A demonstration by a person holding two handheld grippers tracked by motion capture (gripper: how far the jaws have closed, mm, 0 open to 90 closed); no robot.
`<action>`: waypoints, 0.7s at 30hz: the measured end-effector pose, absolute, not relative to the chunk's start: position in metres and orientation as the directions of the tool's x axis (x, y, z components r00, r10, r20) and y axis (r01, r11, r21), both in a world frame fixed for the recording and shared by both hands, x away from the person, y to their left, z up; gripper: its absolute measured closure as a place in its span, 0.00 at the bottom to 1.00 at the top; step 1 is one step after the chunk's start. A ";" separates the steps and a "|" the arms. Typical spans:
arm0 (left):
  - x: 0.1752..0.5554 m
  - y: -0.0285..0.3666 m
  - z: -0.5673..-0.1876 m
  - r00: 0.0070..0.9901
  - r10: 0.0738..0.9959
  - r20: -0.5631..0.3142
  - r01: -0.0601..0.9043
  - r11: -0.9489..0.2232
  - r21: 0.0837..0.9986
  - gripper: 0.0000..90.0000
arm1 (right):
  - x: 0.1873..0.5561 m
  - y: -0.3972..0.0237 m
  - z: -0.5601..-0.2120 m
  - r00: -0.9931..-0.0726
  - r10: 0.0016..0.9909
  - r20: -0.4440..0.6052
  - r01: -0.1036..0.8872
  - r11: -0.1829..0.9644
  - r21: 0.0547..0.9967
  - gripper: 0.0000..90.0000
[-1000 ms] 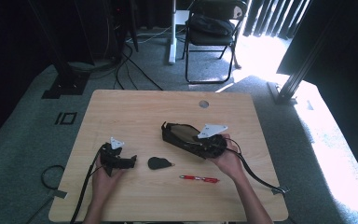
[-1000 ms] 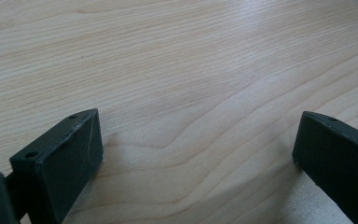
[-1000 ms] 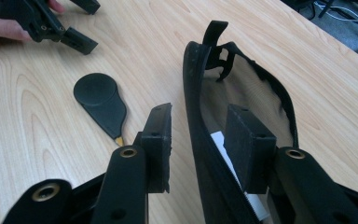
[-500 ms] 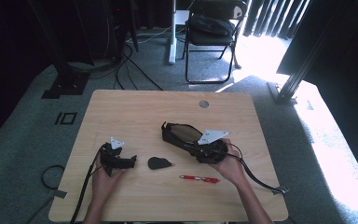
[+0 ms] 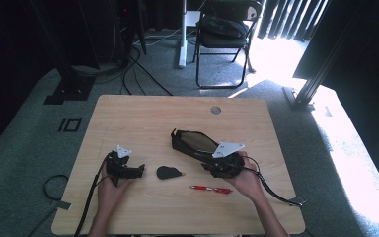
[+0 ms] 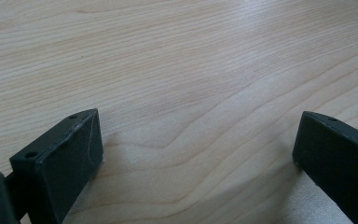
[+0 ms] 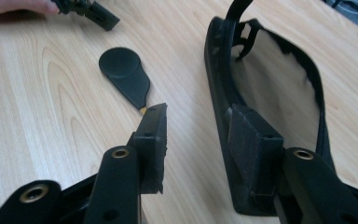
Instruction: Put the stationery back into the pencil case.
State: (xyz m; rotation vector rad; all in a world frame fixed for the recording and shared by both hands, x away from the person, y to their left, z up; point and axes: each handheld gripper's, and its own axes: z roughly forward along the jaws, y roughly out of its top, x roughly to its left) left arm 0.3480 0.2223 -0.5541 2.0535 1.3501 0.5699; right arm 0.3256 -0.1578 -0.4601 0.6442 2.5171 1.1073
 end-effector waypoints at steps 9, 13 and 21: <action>0.348 0.222 -0.554 0.388 0.922 0.023 0.659 -0.295 0.692 0.02 | 0.318 -0.161 -0.468 -0.866 0.489 -0.103 0.258 0.614 0.746 0.62; 0.348 0.222 -0.554 0.388 0.922 0.023 0.659 -0.295 0.692 0.02 | 0.316 -0.162 -0.471 -0.865 0.491 -0.102 0.259 0.612 0.747 0.63; 0.348 0.222 -0.554 0.388 0.922 0.023 0.659 -0.295 0.692 0.02 | 0.311 -0.167 -0.480 -0.867 0.490 -0.091 0.268 0.612 0.744 0.65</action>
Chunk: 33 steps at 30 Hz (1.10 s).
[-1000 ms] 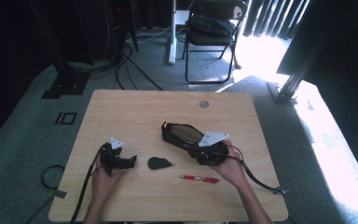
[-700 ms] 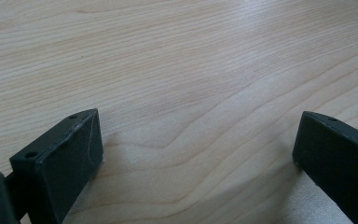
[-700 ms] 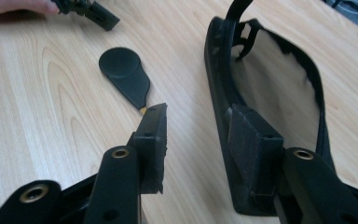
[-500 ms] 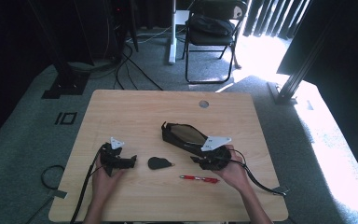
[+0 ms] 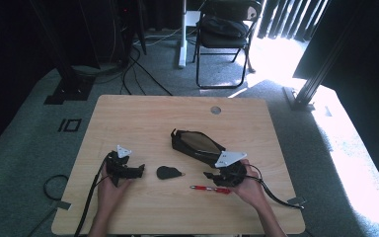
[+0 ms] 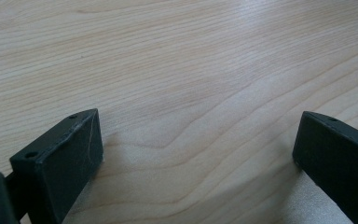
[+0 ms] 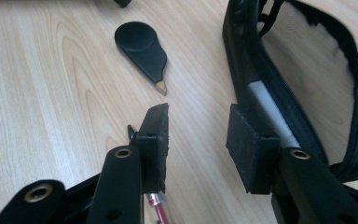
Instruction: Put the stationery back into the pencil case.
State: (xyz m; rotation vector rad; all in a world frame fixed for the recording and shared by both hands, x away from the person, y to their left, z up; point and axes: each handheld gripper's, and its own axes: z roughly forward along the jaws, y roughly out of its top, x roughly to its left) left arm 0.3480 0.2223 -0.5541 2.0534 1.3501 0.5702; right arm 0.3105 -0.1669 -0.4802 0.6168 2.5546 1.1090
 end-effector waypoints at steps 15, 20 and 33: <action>0.348 0.222 -0.554 0.387 0.922 0.023 0.659 -0.295 0.692 0.02 | 0.303 -0.167 -0.493 -0.872 0.483 -0.082 0.276 0.623 0.732 0.65; 0.348 0.222 -0.554 0.388 0.921 0.023 0.659 -0.295 0.692 0.02 | 0.301 -0.169 -0.496 -0.870 0.485 -0.085 0.278 0.626 0.728 0.65; 0.348 0.222 -0.554 0.388 0.922 0.023 0.659 -0.295 0.692 0.02 | 0.298 -0.172 -0.506 -0.869 0.489 -0.081 0.292 0.637 0.713 0.66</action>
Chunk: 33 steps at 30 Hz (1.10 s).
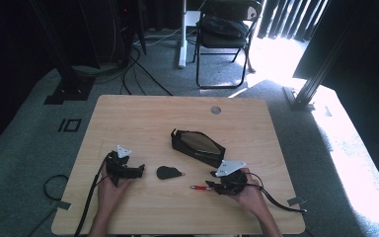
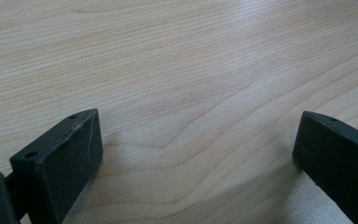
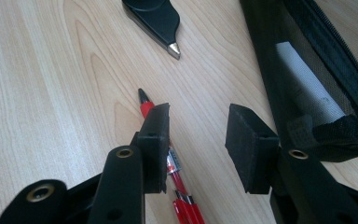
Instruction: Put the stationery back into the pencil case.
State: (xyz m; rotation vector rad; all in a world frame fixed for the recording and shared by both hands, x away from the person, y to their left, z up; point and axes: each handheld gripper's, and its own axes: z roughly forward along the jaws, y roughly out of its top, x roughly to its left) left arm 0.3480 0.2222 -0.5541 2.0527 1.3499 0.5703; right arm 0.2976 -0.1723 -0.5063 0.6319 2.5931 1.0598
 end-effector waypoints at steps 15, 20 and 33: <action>0.348 0.222 -0.554 0.387 0.922 0.023 0.659 -0.294 0.692 0.02 | 0.296 -0.176 -0.523 -0.866 0.495 -0.071 0.318 0.655 0.685 0.71; 0.348 0.222 -0.554 0.388 0.921 0.023 0.659 -0.295 0.692 0.02 | 0.295 -0.172 -0.530 -0.871 0.487 -0.063 0.322 0.663 0.675 0.74; 0.348 0.222 -0.554 0.388 0.922 0.023 0.659 -0.295 0.692 0.02 | 0.298 -0.167 -0.541 -0.876 0.479 -0.062 0.334 0.694 0.638 0.82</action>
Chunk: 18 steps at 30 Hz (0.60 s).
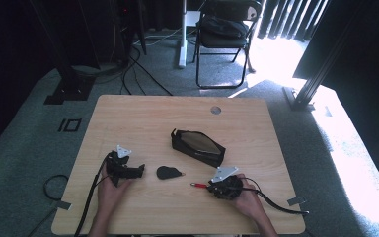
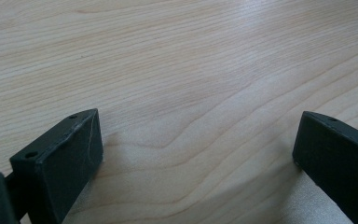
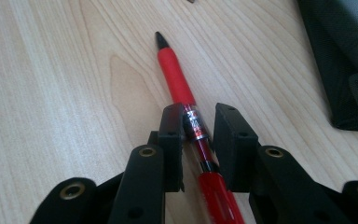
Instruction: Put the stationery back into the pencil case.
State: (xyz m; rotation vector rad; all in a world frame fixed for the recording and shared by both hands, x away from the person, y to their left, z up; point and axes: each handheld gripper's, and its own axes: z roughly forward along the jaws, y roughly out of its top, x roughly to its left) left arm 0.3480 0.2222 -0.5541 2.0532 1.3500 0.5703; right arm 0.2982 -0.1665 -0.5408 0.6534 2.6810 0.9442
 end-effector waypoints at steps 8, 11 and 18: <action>0.348 0.222 -0.554 0.387 0.922 0.023 0.659 -0.294 0.692 0.02 | 0.302 -0.167 -0.541 -0.870 0.490 -0.052 0.352 0.691 0.631 0.85; 0.348 0.222 -0.554 0.387 0.922 0.023 0.659 -0.294 0.692 0.02 | 0.303 -0.168 -0.540 -0.868 0.496 -0.031 0.369 0.686 0.627 0.84; 0.348 0.222 -0.554 0.388 0.922 0.023 0.659 -0.295 0.692 0.02 | 0.307 -0.168 -0.539 -0.864 0.504 -0.012 0.393 0.687 0.611 0.87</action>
